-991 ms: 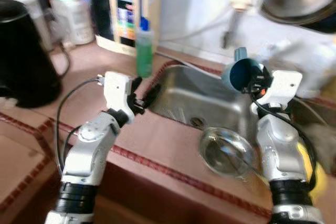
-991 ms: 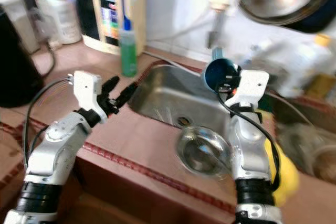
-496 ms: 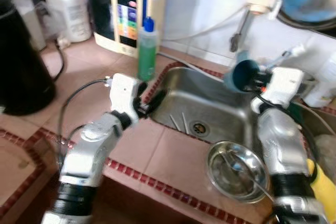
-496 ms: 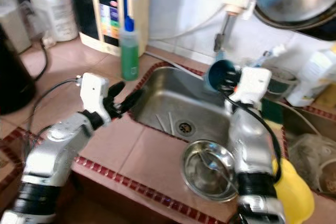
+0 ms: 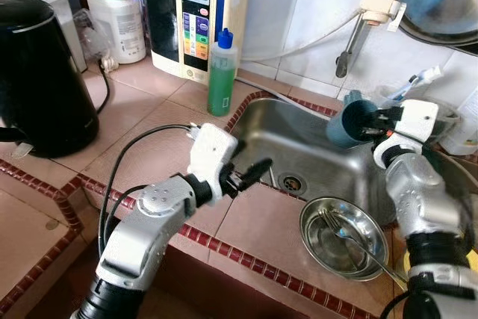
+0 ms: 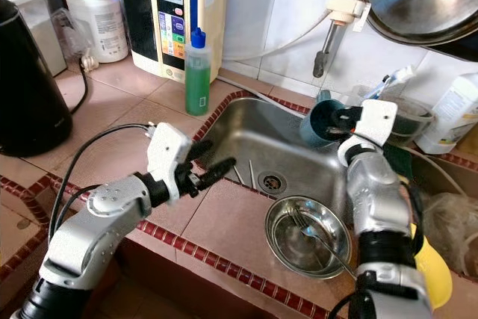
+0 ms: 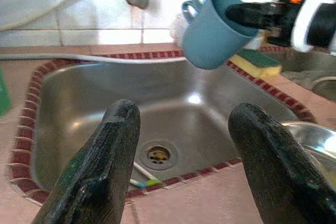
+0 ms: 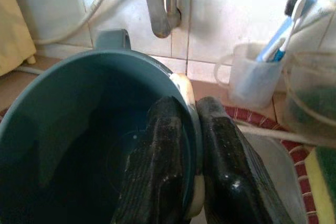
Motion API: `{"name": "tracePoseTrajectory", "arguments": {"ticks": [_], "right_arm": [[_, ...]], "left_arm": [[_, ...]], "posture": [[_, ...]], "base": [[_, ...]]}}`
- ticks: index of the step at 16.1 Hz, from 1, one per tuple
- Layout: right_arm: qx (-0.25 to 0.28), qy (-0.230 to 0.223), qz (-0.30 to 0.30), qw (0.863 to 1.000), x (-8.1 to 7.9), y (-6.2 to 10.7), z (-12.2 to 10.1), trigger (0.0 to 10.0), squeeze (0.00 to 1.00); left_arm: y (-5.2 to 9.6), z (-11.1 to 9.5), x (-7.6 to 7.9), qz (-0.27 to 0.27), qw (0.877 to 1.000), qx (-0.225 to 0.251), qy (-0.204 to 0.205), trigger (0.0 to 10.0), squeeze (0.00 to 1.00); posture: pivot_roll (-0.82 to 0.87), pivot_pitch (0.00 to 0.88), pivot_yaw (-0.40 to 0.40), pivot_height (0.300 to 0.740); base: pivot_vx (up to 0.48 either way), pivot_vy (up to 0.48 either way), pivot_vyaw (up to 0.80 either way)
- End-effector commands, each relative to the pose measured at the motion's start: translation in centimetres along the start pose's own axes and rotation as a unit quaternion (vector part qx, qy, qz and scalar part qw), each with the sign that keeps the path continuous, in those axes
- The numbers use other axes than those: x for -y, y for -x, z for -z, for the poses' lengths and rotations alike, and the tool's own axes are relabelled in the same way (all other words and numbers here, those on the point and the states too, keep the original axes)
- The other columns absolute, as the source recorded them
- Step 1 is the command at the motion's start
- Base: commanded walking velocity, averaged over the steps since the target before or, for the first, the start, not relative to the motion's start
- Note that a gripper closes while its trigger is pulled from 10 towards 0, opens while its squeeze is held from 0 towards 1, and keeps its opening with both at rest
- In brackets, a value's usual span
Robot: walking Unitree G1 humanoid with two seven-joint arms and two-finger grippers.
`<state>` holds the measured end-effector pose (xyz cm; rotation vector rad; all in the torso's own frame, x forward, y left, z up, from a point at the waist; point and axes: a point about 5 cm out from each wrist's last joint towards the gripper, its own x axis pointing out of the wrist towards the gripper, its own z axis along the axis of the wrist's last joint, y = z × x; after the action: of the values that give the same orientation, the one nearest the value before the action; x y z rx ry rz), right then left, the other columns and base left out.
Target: Kitchen organization
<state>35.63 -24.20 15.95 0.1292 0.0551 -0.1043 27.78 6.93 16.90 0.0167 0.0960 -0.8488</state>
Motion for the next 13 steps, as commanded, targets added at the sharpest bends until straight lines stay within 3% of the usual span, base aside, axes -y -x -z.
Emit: {"name": "tracePoseTrajectory", "arguments": {"ticks": [1,5,13], "right_arm": [[0.0,-0.01,0.0,1.0,0.5,-0.2,-0.5,10.0,0.0],[-0.033,-0.036,-0.034,0.998,-0.3,-0.2,0.6,10.0,0.0],[-0.107,-0.073,-0.047,0.99,-0.9,-0.4,2.4,10.0,0.0]], "left_arm": [[-0.2,-0.2,0.7,0.013,1.0,-0.003,0.0,10.0,0.0],[-0.3,-0.4,1.9,0.027,0.999,-0.019,-0.008,10.0,0.0],[-0.3,-0.5,2.1,0.011,0.999,-0.032,-0.005,10.0,0.0]], "posture": [[-0.04,0.0,-0.087,0.74],[-0.05,0.046,-0.076,0.74],[-0.04,0.067,-0.083,0.74]], "base": [[0.0,0.0,0.0],[0.0,0.0,0.0],[0.0,0.0,0.0]]}}
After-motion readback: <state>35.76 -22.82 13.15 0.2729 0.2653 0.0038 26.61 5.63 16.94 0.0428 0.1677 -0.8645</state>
